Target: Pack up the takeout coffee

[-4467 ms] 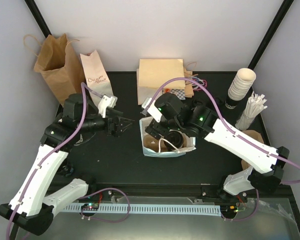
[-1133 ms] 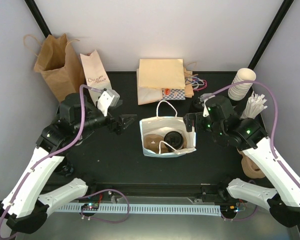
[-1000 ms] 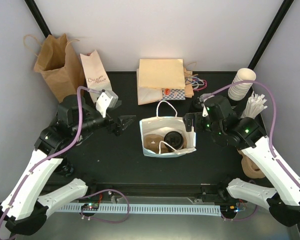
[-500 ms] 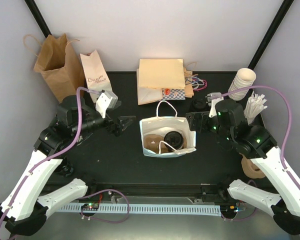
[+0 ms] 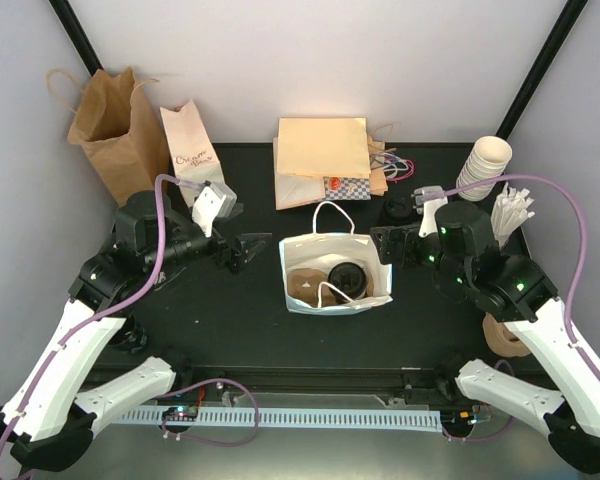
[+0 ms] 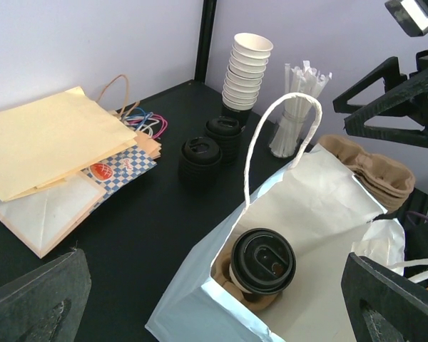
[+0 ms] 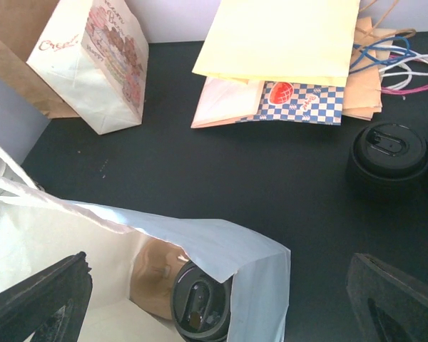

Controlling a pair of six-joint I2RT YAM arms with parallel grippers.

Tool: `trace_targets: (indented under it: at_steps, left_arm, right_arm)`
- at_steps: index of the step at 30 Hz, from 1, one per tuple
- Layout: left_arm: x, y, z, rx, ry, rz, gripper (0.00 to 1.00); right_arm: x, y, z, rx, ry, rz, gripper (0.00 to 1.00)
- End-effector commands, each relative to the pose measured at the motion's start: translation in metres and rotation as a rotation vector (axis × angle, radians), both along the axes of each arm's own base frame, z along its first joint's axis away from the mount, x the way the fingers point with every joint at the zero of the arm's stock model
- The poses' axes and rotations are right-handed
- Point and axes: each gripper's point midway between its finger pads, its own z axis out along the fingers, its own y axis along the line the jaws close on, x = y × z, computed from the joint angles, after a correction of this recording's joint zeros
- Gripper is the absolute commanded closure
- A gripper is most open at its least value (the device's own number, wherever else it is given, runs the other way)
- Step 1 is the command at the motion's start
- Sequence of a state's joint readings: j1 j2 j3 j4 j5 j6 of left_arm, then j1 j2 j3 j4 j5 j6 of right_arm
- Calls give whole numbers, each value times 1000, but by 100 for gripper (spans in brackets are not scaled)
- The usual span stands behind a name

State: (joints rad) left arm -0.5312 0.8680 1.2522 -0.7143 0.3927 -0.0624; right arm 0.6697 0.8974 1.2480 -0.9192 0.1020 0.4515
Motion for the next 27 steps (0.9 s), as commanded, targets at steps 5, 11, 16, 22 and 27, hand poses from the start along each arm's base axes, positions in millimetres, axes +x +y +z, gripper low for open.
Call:
trace_targets:
  at_steps: [5,11,16,22,27]
  left_arm:
    - [-3,-1,0,-1,3,-19,1]
    - [-3,-2,0,-3,8,-28,1]
    - [-4,-3,0,-4,9,-32,1]
    - [-3,-4,-2,-3,16,-36,1]
    - [-4,-4,-3,-1,20,-39,1]
  right_arm:
    - [-3,1,9,24,-42,26,0]
    - [-4,3,5,15,-28,45,0]
    - [-6,6,0,-4,-8,68,0]
    - [-8,13,-6,-13,15,110,1]
    - [-13,19,-8,-10,8,168,0]
